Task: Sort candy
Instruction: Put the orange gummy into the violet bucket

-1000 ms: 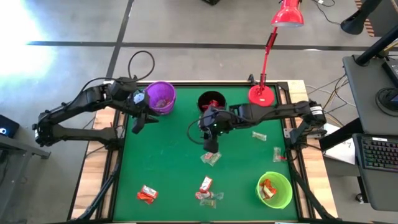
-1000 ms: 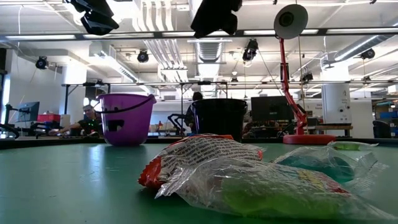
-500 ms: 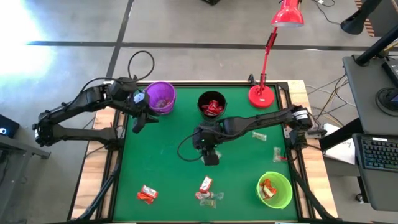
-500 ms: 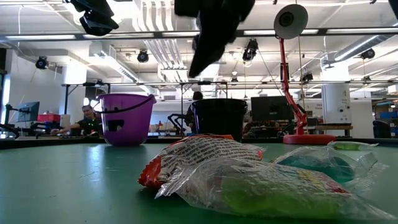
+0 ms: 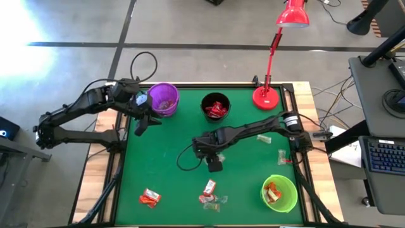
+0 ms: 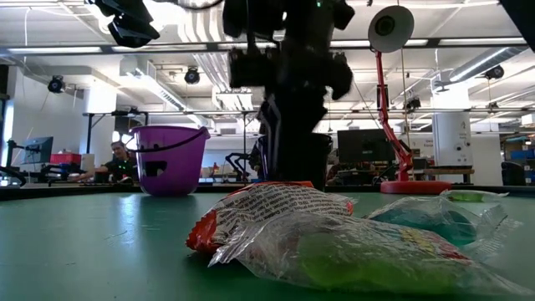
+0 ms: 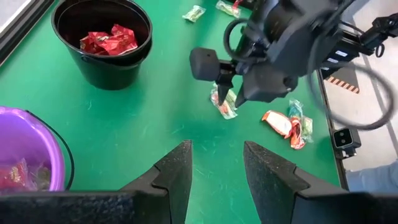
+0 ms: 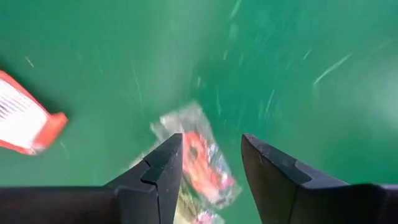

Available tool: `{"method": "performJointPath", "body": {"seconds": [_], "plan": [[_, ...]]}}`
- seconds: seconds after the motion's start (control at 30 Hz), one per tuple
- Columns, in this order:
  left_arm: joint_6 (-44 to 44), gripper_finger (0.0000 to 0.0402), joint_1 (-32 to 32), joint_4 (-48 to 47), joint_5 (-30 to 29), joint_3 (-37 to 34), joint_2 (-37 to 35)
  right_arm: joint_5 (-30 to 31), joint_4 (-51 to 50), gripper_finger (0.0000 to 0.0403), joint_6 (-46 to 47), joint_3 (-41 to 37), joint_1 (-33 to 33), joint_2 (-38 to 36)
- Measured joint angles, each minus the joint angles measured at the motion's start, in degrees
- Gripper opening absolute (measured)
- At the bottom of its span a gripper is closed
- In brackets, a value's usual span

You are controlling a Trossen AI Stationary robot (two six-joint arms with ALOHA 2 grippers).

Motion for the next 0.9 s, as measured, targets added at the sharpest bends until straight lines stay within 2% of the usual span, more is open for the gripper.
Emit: {"method": "performJointPath", "body": {"seconds": [0.17,0.53,0.67,0.83,0.9], "plan": [[0.03,0.0127,0.00,-0.04,-0.01,0.00,0.00,-0.02,-4.23,0.0157,0.05,-0.04,0.00,2.71],[0.03,0.0127,0.00,-0.17,-0.01,0.00,0.02,0.43,-4.91,0.0147,-0.25,-0.09,-0.13,5.45],[0.05,0.0127,0.01,-0.52,-0.02,0.00,0.02,0.32,-5.25,0.0110,1.90,-0.21,-0.13,5.15],[0.89,0.0127,0.00,-1.30,-0.03,-0.11,0.02,0.05,-5.62,0.0027,4.03,0.54,-0.15,5.01],[1.70,0.0127,0.00,-2.02,-0.64,-0.16,0.02,0.06,-5.74,0.0017,5.45,1.38,-0.15,5.01]]}}
